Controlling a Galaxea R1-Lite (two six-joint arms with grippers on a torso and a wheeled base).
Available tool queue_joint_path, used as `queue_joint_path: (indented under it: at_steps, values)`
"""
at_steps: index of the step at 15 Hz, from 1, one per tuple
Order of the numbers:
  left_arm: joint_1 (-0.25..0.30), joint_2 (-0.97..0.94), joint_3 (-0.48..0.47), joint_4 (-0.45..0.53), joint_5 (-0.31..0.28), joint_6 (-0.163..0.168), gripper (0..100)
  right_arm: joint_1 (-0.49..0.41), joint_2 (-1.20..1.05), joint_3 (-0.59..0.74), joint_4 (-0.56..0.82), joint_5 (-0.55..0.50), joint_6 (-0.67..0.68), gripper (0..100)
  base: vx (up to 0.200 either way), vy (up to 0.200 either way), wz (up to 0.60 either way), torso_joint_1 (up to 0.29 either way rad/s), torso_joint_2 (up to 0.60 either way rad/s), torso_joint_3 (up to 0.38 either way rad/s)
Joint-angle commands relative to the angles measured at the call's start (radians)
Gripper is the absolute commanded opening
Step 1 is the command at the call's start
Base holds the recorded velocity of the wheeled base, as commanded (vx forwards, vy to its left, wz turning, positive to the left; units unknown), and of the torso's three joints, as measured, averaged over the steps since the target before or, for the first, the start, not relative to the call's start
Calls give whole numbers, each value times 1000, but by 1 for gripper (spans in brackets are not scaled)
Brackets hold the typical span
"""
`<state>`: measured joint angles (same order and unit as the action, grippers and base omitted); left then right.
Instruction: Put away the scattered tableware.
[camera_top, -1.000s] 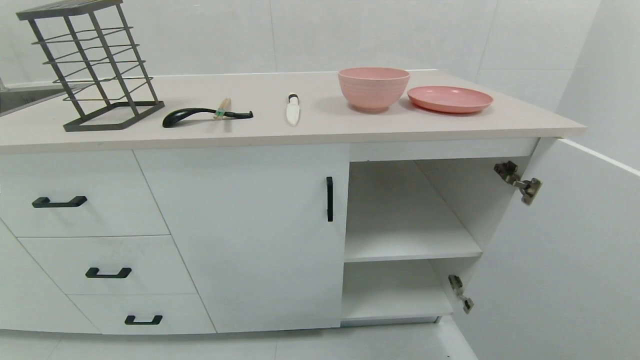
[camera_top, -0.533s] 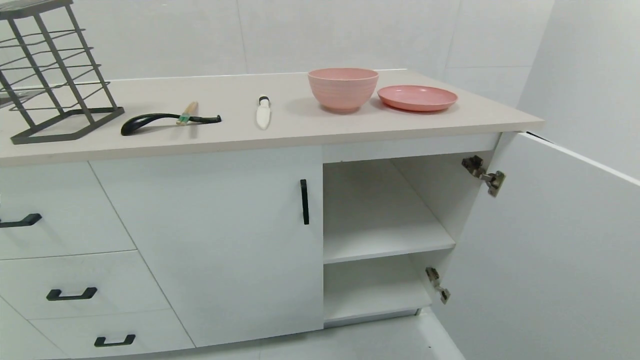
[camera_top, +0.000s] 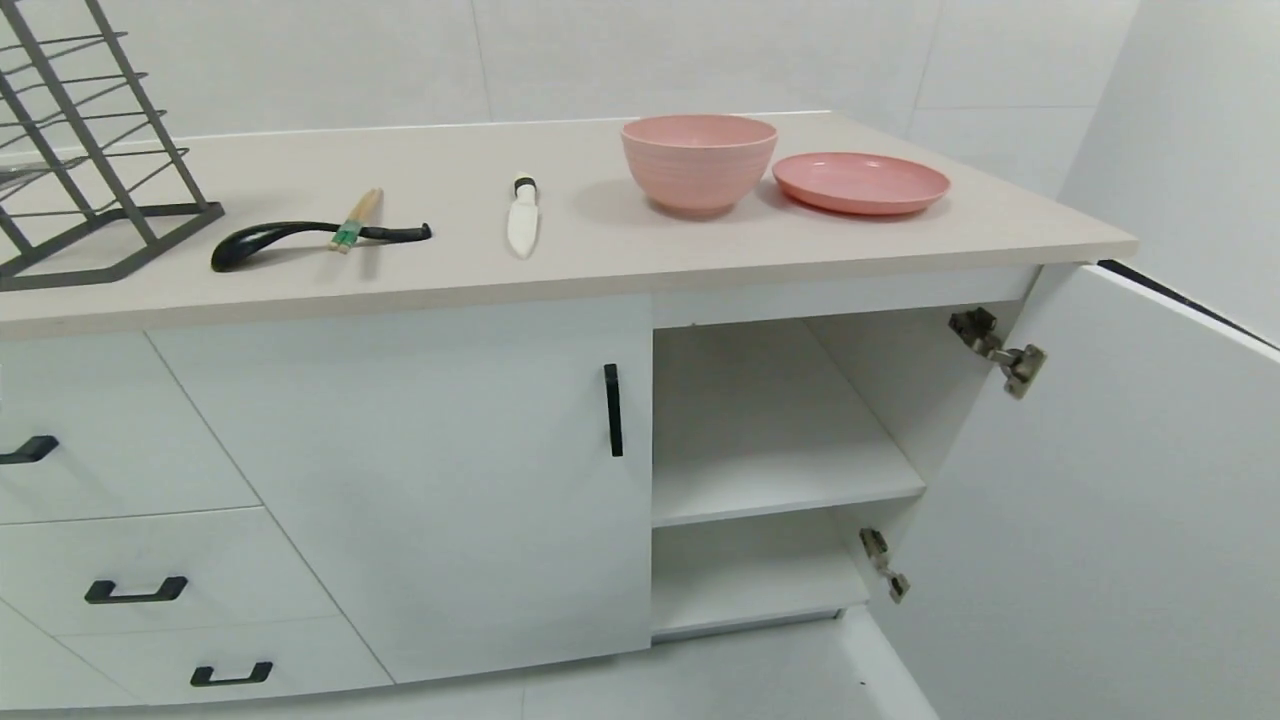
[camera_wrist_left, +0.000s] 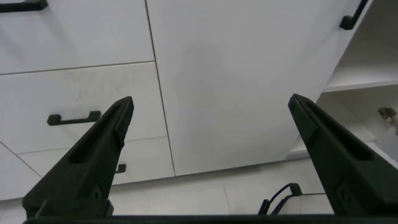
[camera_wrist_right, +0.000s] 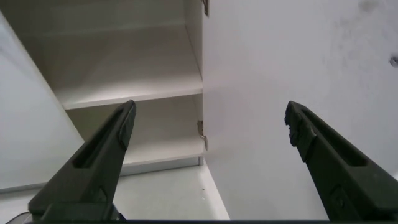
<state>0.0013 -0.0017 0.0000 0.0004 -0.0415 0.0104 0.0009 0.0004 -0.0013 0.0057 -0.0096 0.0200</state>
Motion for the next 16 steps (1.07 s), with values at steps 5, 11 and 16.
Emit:
queue_joint_path:
  at_steps: [5, 11, 16]
  values:
    - [0, 2, 0, 0, 0, 0, 100, -1, 0, 0, 0, 0, 0, 100, 0, 0, 0, 221, -558, -208]
    - [0, 2, 0, 0, 2, 3, 100, -1, 0, 0, 0, -1, 1, 100, 0, 0, 0, 172, -483, -209]
    - [0, 2, 0, 0, 2, 0, 100, -1, 0, -2, 0, -4, 1, 100, 40, 0, 0, 355, -493, -234]
